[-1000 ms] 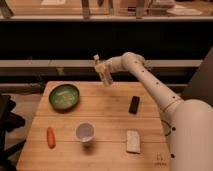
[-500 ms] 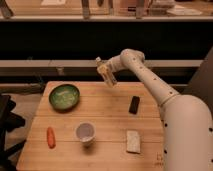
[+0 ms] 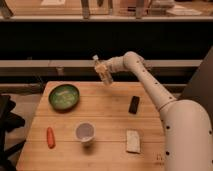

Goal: Stand the bottle upright

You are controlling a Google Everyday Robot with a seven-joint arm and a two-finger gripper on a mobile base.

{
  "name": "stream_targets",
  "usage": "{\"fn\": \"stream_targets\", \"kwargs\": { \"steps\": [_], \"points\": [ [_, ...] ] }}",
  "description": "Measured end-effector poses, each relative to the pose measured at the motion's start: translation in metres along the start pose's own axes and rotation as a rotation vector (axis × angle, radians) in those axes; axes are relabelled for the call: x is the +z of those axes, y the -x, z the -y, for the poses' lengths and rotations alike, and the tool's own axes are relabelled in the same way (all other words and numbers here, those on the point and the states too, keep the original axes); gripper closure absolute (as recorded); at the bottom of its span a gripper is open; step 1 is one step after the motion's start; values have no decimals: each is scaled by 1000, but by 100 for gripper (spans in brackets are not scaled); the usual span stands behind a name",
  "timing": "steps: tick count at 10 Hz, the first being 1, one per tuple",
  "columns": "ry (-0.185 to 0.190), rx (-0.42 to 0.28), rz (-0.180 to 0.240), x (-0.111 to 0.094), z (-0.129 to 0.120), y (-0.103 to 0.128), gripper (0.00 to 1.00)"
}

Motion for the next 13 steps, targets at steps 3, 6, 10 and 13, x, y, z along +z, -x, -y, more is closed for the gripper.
{"fn": "stream_targets", "kwargs": {
  "steps": [3,6,10,13],
  "points": [
    [-106,-66,-78,11,8,-7,96],
    [-197,-99,-137,19,15,-3,96],
    [-264,-97,-169,29,29,22,96],
    [-280,-71,-227,30,36,36,96]
  ]
}}
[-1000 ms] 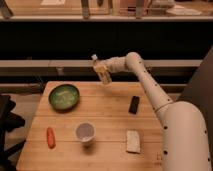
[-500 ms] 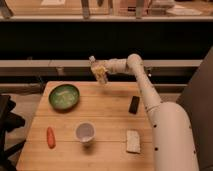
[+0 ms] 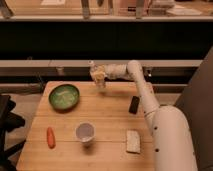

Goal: Stand the bottle upright

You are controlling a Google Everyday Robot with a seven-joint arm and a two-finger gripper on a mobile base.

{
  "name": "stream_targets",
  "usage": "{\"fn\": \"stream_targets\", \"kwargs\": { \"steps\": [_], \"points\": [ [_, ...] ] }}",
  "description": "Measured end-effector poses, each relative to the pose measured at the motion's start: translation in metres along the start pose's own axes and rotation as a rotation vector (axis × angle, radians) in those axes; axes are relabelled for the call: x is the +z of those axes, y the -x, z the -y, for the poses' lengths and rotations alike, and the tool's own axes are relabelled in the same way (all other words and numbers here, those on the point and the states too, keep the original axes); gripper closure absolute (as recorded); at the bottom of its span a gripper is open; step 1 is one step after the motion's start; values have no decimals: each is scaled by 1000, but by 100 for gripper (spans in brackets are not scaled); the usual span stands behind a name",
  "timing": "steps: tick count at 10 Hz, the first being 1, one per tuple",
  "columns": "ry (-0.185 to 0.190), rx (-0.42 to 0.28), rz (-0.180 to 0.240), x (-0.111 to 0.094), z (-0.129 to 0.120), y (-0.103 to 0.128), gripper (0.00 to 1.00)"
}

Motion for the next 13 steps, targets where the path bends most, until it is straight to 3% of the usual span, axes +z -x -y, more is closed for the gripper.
{"fn": "stream_targets", "kwargs": {
  "steps": [2,5,8,11,13],
  "points": [
    [1,13,-50,0,3,8,96],
    [10,37,-89,-2,3,16,93],
    [26,60,-107,-7,2,21,64],
    [16,75,-118,-4,5,26,32],
    [13,82,-131,-6,6,30,20]
  ]
}}
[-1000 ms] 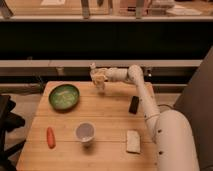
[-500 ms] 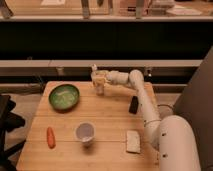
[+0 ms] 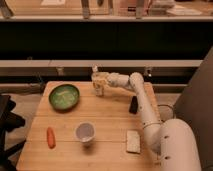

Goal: Stand the bottle upright

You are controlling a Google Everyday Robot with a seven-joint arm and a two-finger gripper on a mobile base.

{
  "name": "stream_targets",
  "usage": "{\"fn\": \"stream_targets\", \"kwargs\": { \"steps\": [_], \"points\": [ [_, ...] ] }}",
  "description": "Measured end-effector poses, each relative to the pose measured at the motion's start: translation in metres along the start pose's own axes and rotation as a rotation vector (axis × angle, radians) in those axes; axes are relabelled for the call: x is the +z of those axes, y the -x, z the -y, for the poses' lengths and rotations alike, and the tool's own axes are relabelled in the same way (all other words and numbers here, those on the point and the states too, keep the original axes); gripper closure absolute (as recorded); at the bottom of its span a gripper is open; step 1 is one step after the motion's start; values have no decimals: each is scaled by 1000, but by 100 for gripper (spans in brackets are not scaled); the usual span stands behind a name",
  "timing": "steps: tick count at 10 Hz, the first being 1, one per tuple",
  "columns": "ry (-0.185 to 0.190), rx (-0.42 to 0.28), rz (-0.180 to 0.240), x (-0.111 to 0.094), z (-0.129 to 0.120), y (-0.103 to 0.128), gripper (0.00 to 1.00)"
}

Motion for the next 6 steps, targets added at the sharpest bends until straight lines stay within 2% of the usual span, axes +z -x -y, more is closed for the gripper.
{"fn": "stream_targets", "kwargs": {
  "steps": [2,6],
  "points": [
    [-2,-4,-22,-3,1,3,20],
    [9,0,-13,-6,3,1,20]
  ]
}}
